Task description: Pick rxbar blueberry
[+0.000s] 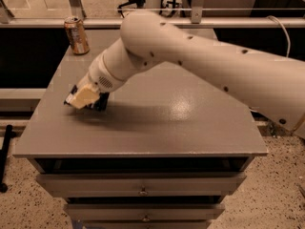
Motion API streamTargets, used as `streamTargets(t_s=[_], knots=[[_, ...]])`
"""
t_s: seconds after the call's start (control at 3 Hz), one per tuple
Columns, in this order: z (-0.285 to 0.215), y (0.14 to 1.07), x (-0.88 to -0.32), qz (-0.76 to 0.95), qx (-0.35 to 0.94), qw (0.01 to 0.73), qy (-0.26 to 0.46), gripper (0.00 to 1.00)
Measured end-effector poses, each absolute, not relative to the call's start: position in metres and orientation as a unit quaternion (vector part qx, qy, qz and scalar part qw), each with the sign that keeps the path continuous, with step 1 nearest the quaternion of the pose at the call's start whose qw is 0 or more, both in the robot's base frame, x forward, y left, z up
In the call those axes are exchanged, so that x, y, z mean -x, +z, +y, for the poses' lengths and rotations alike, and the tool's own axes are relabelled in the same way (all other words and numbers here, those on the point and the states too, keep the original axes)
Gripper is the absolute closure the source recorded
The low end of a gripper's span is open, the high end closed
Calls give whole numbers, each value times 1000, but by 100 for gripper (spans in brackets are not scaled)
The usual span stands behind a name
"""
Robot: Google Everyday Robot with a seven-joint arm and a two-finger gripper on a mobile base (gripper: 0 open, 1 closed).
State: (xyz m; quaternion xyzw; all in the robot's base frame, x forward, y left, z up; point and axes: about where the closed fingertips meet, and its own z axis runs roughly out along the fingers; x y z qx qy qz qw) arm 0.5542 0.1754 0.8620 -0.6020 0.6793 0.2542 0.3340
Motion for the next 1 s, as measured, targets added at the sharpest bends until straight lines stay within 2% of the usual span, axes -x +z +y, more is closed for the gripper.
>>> streamTargets(t_s=[0.67,1.0], knots=[[134,965,-579,626,574,452,273,100],[128,972,-580,623,570,460,275,100]])
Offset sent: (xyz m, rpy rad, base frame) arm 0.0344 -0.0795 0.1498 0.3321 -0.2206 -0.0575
